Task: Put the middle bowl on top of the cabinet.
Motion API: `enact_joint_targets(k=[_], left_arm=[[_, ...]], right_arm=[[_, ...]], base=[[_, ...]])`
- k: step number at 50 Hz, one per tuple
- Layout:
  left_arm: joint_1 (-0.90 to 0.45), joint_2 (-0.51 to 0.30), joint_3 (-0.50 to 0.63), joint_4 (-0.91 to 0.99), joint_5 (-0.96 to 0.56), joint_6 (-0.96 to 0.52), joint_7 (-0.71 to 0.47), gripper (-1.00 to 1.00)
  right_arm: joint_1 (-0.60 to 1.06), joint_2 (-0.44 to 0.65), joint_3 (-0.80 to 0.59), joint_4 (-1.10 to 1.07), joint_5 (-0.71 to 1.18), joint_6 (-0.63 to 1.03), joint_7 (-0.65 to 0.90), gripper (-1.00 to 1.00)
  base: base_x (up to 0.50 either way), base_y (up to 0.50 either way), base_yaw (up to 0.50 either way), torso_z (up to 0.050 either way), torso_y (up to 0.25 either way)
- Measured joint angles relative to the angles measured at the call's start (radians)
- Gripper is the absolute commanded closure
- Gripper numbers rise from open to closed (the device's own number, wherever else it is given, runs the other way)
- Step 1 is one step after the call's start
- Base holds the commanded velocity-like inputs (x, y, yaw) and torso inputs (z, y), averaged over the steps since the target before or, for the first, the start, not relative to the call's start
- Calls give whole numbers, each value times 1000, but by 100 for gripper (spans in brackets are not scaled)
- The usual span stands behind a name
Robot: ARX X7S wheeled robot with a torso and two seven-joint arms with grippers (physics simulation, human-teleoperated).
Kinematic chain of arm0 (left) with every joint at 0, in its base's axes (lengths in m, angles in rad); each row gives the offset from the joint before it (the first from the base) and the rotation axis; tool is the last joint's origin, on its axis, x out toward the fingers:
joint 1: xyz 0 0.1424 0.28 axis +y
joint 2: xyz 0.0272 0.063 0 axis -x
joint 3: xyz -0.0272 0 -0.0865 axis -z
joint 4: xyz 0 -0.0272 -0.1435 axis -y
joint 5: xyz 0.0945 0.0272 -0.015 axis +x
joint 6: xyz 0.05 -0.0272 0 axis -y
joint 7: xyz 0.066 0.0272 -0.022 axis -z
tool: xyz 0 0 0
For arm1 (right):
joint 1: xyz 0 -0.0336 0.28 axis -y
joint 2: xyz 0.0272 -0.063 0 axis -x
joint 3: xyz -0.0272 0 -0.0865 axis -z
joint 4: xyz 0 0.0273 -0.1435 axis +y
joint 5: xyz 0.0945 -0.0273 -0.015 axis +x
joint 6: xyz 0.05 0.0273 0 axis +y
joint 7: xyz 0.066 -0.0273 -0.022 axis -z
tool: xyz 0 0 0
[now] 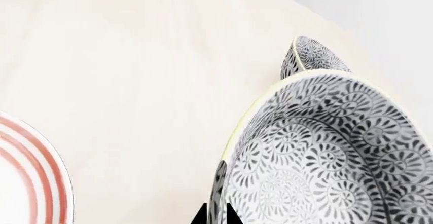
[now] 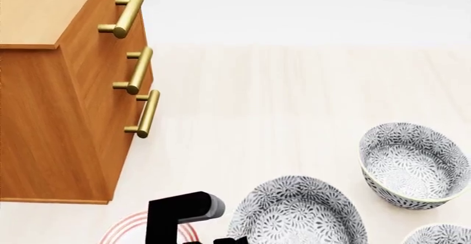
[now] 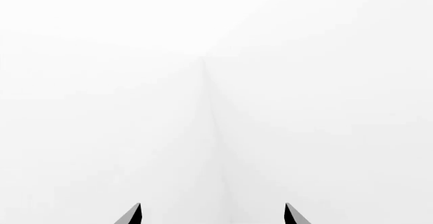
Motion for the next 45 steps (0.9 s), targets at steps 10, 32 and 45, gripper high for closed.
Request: enact_joint_targets(k=[10, 32, 45], left_arm=[[-1, -13, 6, 35, -15, 3, -13, 100], [0, -63, 5, 219, -45, 8, -77, 100], [-24, -100, -3, 389, -73, -4, -138, 100]], right_arm=[[4, 2, -3, 0, -4, 2, 1, -100], [6, 3, -14, -4, -13, -2, 5, -100], [6, 5, -16, -5, -15, -6, 6, -100]], base=[[0, 0, 0, 25, 250], [0, 0, 0, 23, 250], [0, 0, 0, 19, 250]])
